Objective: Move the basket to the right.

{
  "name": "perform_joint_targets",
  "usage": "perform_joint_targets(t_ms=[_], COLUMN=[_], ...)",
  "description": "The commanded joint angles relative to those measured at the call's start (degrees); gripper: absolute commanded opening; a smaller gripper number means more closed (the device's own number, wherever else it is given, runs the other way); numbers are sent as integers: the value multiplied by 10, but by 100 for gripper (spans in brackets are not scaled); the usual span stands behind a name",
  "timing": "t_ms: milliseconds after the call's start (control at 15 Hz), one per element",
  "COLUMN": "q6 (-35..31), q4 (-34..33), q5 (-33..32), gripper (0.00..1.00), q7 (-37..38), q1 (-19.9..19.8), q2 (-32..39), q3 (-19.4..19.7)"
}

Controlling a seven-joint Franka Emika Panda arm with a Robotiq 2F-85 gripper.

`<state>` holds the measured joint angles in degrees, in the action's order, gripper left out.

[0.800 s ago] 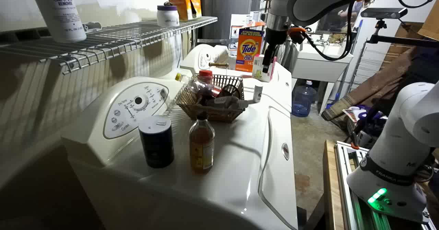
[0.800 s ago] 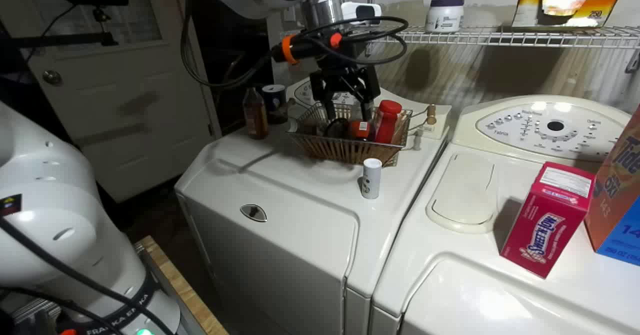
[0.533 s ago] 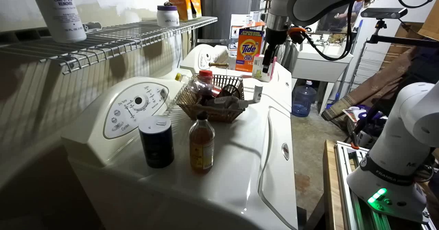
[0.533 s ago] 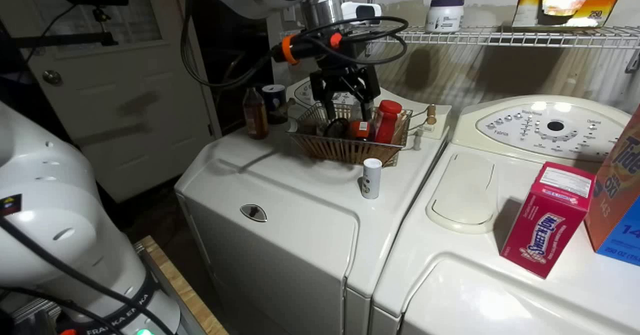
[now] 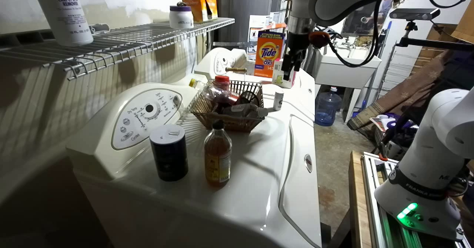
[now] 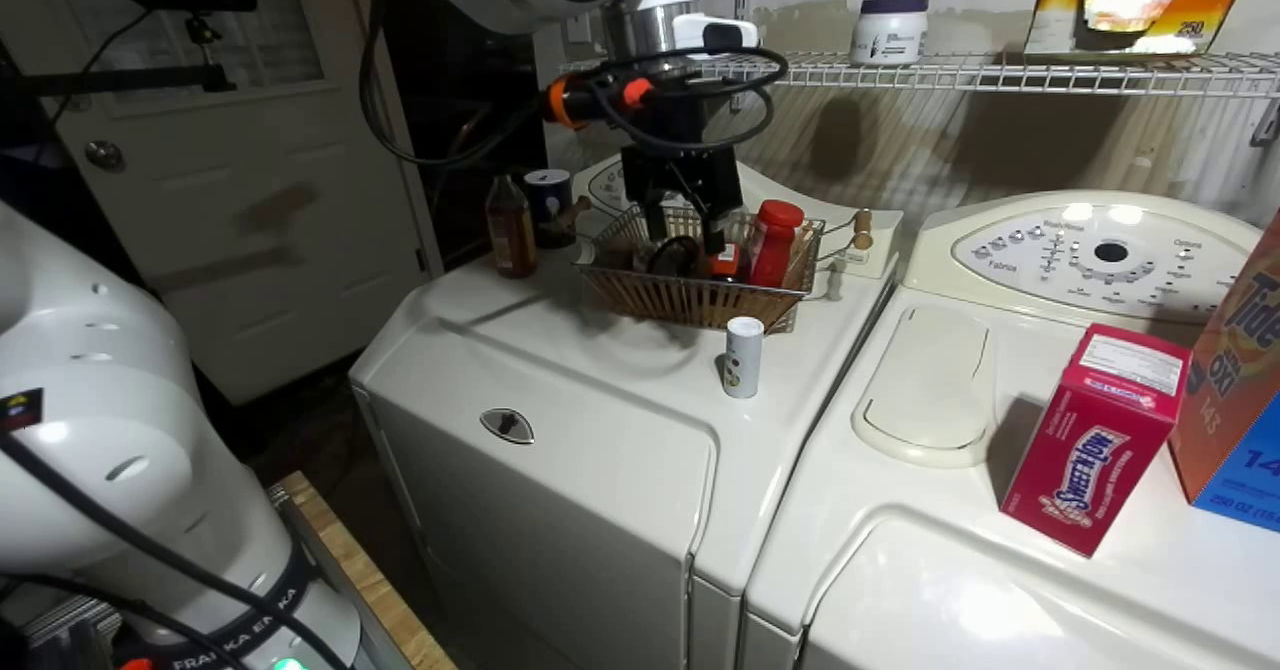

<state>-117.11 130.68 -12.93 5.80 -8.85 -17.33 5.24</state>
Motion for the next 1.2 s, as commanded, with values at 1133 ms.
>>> perform_joint_targets(t_ms=[1133], q6=[-75], q4=[-44], q5=[212], gripper=[100], q7=[194], q1=[-16], q2=[103], q3=[40])
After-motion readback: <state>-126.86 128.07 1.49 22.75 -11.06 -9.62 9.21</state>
